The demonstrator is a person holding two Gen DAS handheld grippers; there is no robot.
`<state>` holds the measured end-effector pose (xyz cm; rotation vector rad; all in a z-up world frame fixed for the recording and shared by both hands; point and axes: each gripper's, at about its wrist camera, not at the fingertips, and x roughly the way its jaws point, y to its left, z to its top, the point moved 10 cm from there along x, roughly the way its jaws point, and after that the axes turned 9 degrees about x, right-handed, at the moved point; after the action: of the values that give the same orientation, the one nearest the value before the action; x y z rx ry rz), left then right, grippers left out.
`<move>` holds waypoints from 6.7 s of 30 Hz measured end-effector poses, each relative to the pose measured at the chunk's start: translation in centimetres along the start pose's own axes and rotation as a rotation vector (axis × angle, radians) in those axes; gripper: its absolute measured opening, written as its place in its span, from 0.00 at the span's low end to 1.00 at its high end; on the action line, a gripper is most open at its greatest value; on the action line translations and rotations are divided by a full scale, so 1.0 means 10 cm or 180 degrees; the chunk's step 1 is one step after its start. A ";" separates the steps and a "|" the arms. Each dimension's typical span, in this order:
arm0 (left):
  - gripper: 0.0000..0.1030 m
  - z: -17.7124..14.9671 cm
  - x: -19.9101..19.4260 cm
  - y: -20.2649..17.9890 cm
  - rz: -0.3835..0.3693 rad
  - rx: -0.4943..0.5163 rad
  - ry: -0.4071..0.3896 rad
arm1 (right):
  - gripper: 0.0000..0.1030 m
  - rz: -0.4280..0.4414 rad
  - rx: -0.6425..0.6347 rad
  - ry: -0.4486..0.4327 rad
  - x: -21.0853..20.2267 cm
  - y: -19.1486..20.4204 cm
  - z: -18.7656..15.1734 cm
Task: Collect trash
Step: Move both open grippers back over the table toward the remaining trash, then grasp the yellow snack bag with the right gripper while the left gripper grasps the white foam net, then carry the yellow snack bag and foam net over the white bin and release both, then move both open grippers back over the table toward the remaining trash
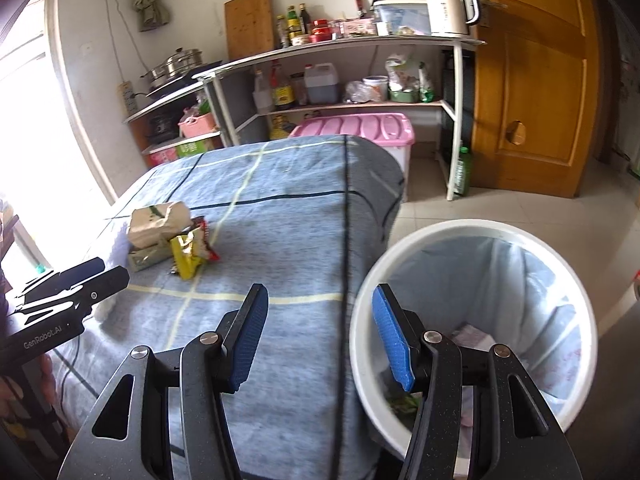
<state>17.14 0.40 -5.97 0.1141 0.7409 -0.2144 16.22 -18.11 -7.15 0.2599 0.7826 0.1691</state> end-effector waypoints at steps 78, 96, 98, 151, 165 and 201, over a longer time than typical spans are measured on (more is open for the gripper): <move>0.25 -0.73 0.34 1.08 0.0220 -0.0582 0.0366 | 0.29 0.0540 -0.0429 0.0530 1.27 1.19 -0.09; 0.25 -0.47 0.09 0.64 0.0114 -0.0324 0.0185 | 0.29 0.0545 -0.0316 0.0249 0.75 0.97 -0.05; 0.25 -0.42 0.07 0.55 0.0084 -0.0267 0.0166 | 0.29 0.0518 -0.0312 0.0208 0.70 0.93 -0.03; 0.25 0.35 0.44 -2.54 -0.1065 0.0981 0.0040 | 0.29 -0.0721 0.0528 -0.0002 -0.53 -1.86 -0.20; 0.41 0.28 0.53 -2.54 -0.1103 0.0931 0.0143 | 0.49 -0.0898 0.0438 0.0102 -0.47 -1.89 -0.27; 0.48 0.36 -0.07 -1.27 -0.0606 0.0474 -0.0205 | 0.49 -0.0332 0.0189 -0.0214 -0.47 -0.68 0.04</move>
<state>16.02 -12.48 -3.23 0.1774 0.6714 -0.4532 13.55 -25.86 -5.71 0.2790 0.7334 0.0385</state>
